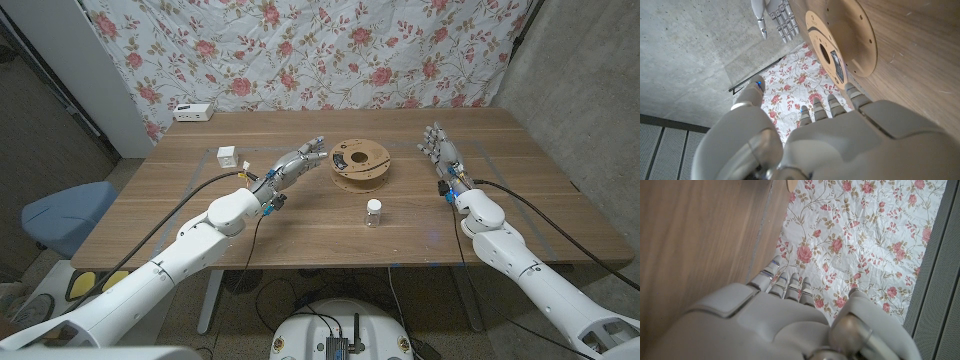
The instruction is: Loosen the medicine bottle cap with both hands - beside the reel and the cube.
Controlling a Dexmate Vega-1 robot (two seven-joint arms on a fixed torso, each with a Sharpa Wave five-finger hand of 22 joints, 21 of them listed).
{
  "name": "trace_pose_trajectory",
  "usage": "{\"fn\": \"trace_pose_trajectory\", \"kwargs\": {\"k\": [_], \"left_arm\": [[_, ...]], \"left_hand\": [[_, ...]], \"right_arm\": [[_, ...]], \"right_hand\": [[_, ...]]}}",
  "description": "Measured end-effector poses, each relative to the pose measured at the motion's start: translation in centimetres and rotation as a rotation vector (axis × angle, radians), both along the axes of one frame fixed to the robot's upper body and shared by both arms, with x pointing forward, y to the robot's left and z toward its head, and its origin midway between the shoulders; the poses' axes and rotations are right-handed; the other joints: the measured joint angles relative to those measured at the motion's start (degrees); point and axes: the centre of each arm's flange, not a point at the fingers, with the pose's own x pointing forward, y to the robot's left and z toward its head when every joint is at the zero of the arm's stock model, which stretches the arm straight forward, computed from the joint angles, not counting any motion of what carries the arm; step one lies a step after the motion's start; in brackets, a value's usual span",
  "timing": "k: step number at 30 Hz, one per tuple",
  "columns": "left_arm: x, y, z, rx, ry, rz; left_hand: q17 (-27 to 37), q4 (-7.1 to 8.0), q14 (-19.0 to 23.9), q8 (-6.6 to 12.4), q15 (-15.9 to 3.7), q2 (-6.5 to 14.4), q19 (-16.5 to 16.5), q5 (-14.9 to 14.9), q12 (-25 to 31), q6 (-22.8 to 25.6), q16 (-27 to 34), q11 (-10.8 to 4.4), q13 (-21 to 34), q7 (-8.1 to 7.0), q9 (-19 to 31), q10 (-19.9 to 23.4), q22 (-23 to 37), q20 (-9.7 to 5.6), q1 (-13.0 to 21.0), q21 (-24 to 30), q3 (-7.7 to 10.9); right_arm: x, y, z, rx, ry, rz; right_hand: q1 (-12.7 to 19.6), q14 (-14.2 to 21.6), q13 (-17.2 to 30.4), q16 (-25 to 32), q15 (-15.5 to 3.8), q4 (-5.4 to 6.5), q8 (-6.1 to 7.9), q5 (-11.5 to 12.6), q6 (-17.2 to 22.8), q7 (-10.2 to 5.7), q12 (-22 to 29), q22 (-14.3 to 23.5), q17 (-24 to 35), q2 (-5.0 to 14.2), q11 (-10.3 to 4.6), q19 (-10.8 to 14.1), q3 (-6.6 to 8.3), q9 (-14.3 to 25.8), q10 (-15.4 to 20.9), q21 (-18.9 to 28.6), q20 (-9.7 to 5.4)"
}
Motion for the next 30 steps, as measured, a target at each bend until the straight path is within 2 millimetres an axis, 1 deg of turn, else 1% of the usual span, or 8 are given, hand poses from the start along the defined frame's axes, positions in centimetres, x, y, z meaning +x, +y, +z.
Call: {"fn": "trace_pose_trajectory", "kwargs": {"k": [2, 6, 9, 11, 14, 20, 23, 30], "left_arm": [[-0.1, -0.2, -0.1, 0.010, 0.004, -0.007], [-0.4, -0.6, -0.2, 0.029, 0.009, -0.021], [-0.6, -0.9, 0.1, 0.037, 0.001, -0.029], [-0.8, -1.1, 0.2, 0.041, -0.003, -0.034], [-0.8, -1.7, -0.2, 0.087, 0.026, -0.059], [-1.3, -2.1, 0.2, 0.100, 0.013, -0.072], [-1.4, -2.4, -0.2, 0.135, 0.038, -0.087], [-2.0, -2.7, -0.1, 0.168, 0.045, -0.098]], "left_hand": [[0.0, 0.00, 0.0, 0.00, 0.00, 0.1, 0.0, 0.0, 0.0, 0.0, 0.0, 0.28, 0.0, 0.00, 0.0, 0.3, 0.0, 0.00, 0.5, 0.0, 0.00], [0.0, -0.23, 1.9, 0.00, -0.11, -1.3, -0.3, 0.4, 0.0, 0.0, 0.0, 0.49, 0.0, 0.00, 0.0, 0.5, 0.0, 0.32, 2.4, 0.0, -0.24], [0.0, -0.22, 2.1, 0.00, -0.10, -2.2, -0.6, 0.7, 0.0, 0.0, 0.2, 0.69, 0.0, 0.04, 0.0, 0.7, 0.0, 0.88, 3.7, 0.0, -0.73], [0.0, -0.04, 2.1, 0.00, -0.10, -2.7, -0.6, 1.1, 0.0, -0.4, 0.2, 0.82, 0.0, 0.43, 0.0, 0.8, 0.0, 1.04, 4.8, 0.0, -0.90], [0.0, -0.06, 2.1, 0.00, -0.09, -3.4, -1.0, 1.5, 0.0, -0.7, 0.2, 1.22, 0.0, 0.66, 0.0, 0.8, 0.0, 1.47, 6.1, 0.0, -1.36], [0.0, 0.15, 2.1, -0.46, -0.09, -4.5, -1.3, 2.0, 0.0, -2.6, 0.2, 1.53, 0.0, 1.34, 0.0, 0.5, 0.0, 2.16, 8.4, 0.0, -2.08], [0.0, 0.06, 2.1, -0.46, -0.10, -4.5, -1.1, 2.6, 0.0, -3.3, 0.2, 2.10, 0.0, 1.25, 0.0, 0.5, 0.0, 2.38, 9.2, 0.0, -2.43], [0.0, 0.21, 2.1, -0.46, -0.09, -5.0, -1.3, 3.2, 0.0, -3.9, 0.2, 2.36, 0.0, 1.29, 0.0, 0.7, 0.0, 2.58, 11.6, 0.0, -3.37]], "right_arm": [[0.0, 0.0, 0.0, 0.000, 0.000, -0.001], [-0.1, -0.2, -0.1, 0.005, -0.002, -0.006], [-0.2, -0.3, 0.0, 0.007, -0.005, -0.008], [-0.2, -0.3, 0.0, 0.010, -0.008, -0.009], [-0.4, -0.8, -0.3, 0.015, -0.008, -0.017], [-0.5, -0.8, -0.2, 0.018, -0.014, -0.017], [-0.4, -1.1, -0.4, 0.022, -0.010, -0.024], [-0.3, -1.4, -0.3, 0.027, -0.013, -0.030]], "right_hand": [[0.0, 0.0, 0.0, 0.0, 0.00, 0.00, 0.00, 0.0, 0.0, 0.02, 0.0, 0.0, 0.0, 0.00, -0.02, 0.0, 0.00, 0.0, 0.0, 0.0, 0.00], [0.0, 0.0, 0.0, 0.0, 0.00, 0.00, 0.00, 0.0, -0.5, -0.06, 0.0, 0.0, 0.0, 0.00, -0.22, 0.0, 0.00, 0.0, -0.2, 0.0, 0.00], [0.0, 0.0, 0.0, 0.0, 0.00, 0.00, 0.01, 0.0, -0.5, -0.10, 0.0, 0.0, 0.0, 0.00, -0.22, 0.0, 0.00, 0.0, -0.2, 0.0, 0.00], [0.0, 0.0, 0.0, 0.0, 0.00, 0.00, 0.01, 0.0, -0.5, -0.10, 0.0, 0.0, 0.0, 0.00, -0.22, 0.0, 0.00, 0.0, -0.2, 0.0, 0.00], [0.0, 0.0, 0.0, 0.0, 0.00, -0.15, 0.01, 0.0, -0.5, -0.10, 0.0, 0.0, 0.0, 0.00, -0.21, 0.0, 0.15, 0.0, -0.2, 0.0, 0.00], [0.0, 0.0, 0.0, 0.0, 0.00, -0.15, 0.01, 0.0, -0.5, -0.09, 0.0, 0.0, 0.0, 0.00, -0.21, 0.0, 0.15, 0.0, -0.2, 0.0, 0.00], [0.0, 0.0, 0.0, 0.0, 0.00, -0.15, 0.01, 0.0, -0.5, -0.09, 0.0, 0.0, 0.0, 0.00, -0.21, 0.0, 0.15, 0.0, -0.2, 0.0, 0.00], [0.0, 0.0, 0.0, 0.0, 0.00, -0.15, 0.01, 0.0, -0.5, -0.09, 0.0, 0.0, 0.1, 0.00, -0.21, 0.0, 0.15, 0.0, -0.2, 0.0, 0.00]]}}
